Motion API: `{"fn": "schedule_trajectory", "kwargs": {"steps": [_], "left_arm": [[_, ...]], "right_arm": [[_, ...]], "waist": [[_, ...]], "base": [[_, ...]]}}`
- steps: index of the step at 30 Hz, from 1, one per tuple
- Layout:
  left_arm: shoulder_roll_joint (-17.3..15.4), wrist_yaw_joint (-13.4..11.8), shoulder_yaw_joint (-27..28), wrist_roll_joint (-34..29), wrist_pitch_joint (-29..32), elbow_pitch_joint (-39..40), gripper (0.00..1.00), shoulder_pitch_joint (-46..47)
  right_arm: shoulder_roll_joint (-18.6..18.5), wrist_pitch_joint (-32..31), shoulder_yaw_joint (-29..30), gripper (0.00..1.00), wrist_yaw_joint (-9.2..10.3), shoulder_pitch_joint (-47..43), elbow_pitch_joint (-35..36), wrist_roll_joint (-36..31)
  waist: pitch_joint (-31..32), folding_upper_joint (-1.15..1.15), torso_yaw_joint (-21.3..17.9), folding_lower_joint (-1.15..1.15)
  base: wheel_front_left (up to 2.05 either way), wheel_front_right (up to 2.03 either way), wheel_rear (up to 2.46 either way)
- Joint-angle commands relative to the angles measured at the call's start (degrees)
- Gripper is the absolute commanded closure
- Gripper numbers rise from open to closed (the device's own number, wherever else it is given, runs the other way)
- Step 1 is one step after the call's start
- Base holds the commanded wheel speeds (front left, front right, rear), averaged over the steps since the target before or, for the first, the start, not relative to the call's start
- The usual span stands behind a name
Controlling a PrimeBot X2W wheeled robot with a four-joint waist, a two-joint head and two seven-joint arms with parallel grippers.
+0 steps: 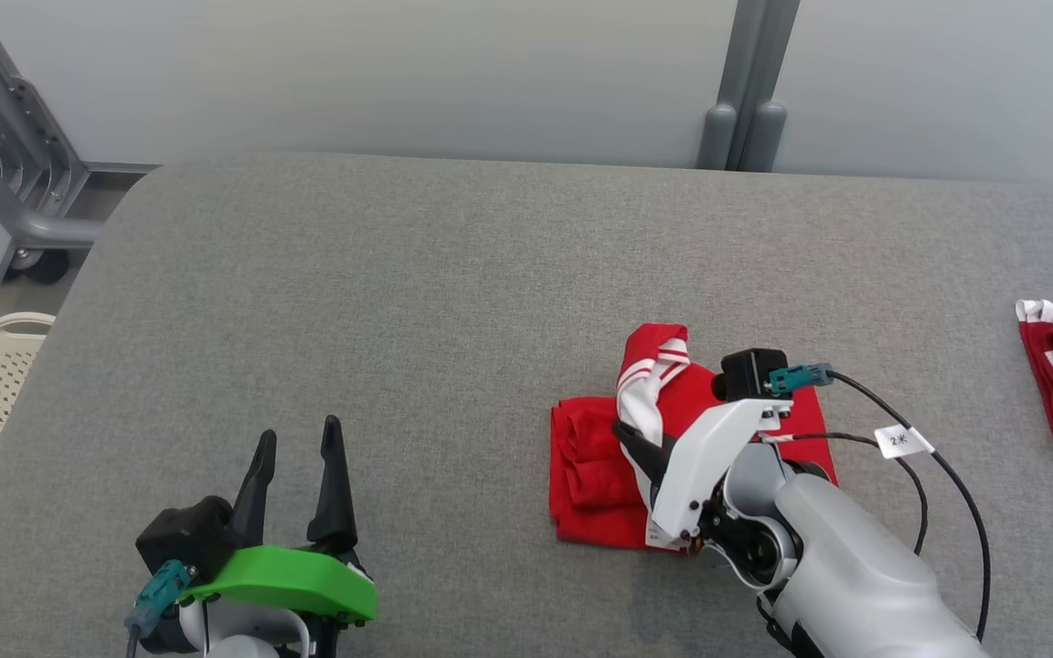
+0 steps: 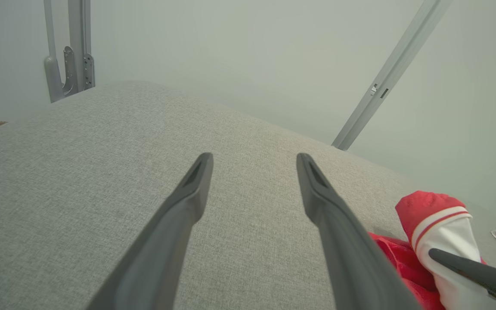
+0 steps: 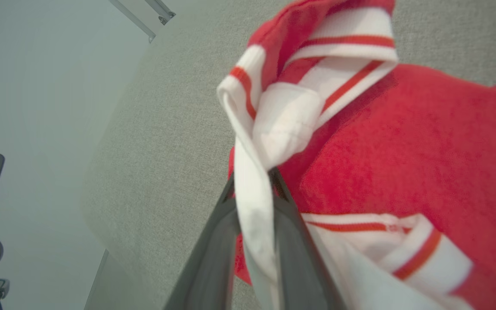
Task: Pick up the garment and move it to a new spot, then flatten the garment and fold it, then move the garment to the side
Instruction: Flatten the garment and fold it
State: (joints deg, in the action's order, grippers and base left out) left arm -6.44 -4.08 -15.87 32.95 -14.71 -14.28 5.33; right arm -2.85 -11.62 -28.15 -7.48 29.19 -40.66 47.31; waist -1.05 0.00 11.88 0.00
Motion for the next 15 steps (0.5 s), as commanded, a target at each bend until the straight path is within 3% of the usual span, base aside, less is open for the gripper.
{"fn": "schedule_trajectory", "kwargs": {"steps": [1, 10, 15], "left_arm": [[0.0, 0.2, 0.0, -0.1, -0.2, -0.2, 0.00, 0.9], [0.0, -0.2, 0.3, -0.3, -0.4, 0.1, 0.00, 0.5], [-0.2, -0.4, 0.4, -0.3, -0.4, 0.6, 0.00, -0.3]], "right_arm": [[-0.1, 0.9, -1.0, 0.00, -0.02, 1.1, -0.8, 1.1], [-0.1, 6.4, -6.2, 0.00, -0.02, 5.4, -2.5, 8.0], [-0.1, 10.5, -6.0, 0.00, -0.02, 7.4, -0.6, 10.0]], "waist": [[0.2, 0.00, 0.2, 0.00], [0.8, 0.00, -0.7, 0.00], [1.1, 0.00, -1.9, 0.00]], "base": [[0.00, 0.00, 0.00], [0.00, 0.00, 0.00], [0.00, 0.00, 0.00]]}}
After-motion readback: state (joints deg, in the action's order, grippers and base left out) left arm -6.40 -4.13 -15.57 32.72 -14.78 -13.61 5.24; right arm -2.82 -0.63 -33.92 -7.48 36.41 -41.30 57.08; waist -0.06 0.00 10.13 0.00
